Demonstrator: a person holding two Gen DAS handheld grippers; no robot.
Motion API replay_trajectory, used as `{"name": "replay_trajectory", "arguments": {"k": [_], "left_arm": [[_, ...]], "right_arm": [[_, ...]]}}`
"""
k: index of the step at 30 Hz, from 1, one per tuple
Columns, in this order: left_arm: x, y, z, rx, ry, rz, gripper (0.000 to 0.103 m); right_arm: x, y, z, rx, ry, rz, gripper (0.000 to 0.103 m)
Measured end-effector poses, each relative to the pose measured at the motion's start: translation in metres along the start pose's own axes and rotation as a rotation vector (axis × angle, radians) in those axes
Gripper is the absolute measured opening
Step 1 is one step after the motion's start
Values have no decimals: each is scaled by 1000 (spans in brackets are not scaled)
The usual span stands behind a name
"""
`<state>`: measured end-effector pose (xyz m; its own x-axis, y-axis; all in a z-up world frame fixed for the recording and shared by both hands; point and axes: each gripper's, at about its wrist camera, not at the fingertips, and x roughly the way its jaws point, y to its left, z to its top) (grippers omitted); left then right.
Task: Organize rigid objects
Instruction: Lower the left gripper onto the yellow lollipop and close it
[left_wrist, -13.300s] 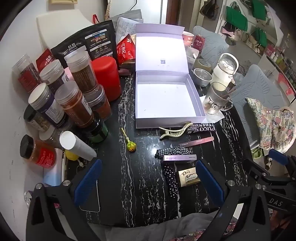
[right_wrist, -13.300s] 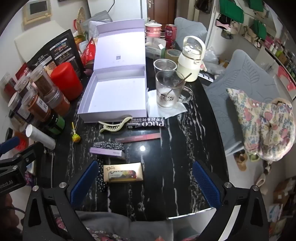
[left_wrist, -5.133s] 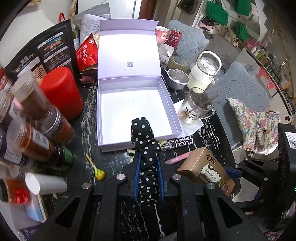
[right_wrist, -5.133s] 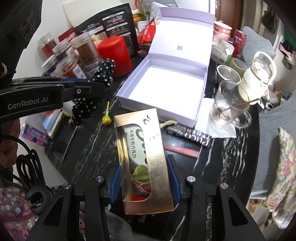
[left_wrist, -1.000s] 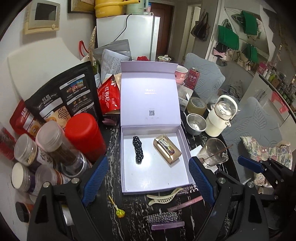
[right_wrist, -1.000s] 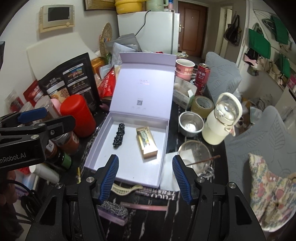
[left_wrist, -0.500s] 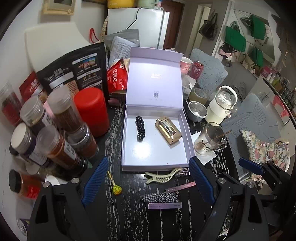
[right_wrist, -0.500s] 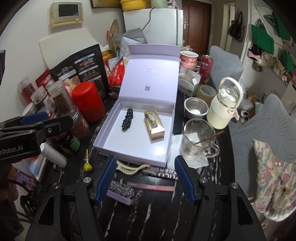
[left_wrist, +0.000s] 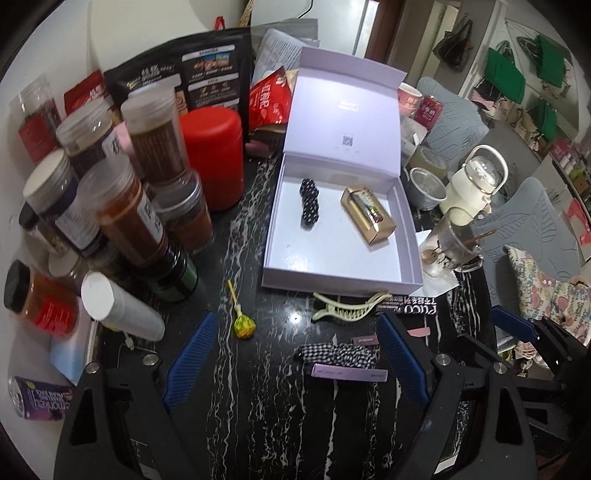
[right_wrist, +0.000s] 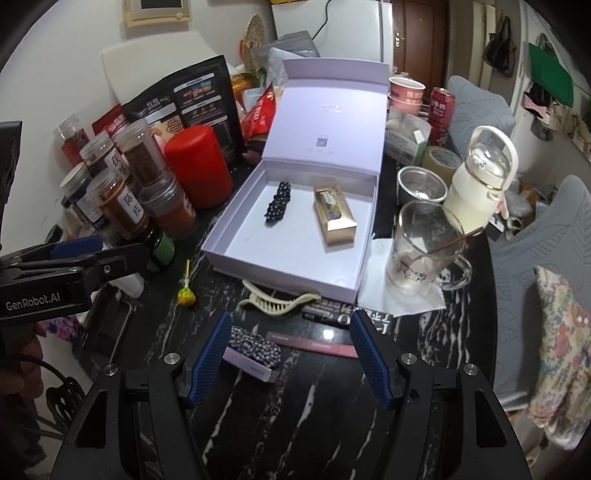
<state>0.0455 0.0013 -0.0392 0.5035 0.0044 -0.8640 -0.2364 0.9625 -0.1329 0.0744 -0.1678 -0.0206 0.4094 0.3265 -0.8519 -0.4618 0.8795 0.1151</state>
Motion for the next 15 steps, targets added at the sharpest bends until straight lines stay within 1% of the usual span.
{"name": "replay_trajectory", "arguments": {"k": [7, 10, 13, 14, 15], "left_arm": [[32, 17, -16, -22, 62, 17, 89], [46, 24, -21, -21, 92, 14, 89], [57, 29, -26, -16, 104, 20, 89], [60, 31, -27, -17, 107, 17, 88], [68, 34, -29, -17, 119, 12, 85]], "right_arm": [[21, -1, -15, 18, 42, 29, 67], [33, -2, -23, 40, 64, 32, 67], [45, -3, -31, 77, 87, 42, 67], [49, -3, -33, 86, 94, 45, 67], [53, -3, -36, 95, 98, 45, 67]]}}
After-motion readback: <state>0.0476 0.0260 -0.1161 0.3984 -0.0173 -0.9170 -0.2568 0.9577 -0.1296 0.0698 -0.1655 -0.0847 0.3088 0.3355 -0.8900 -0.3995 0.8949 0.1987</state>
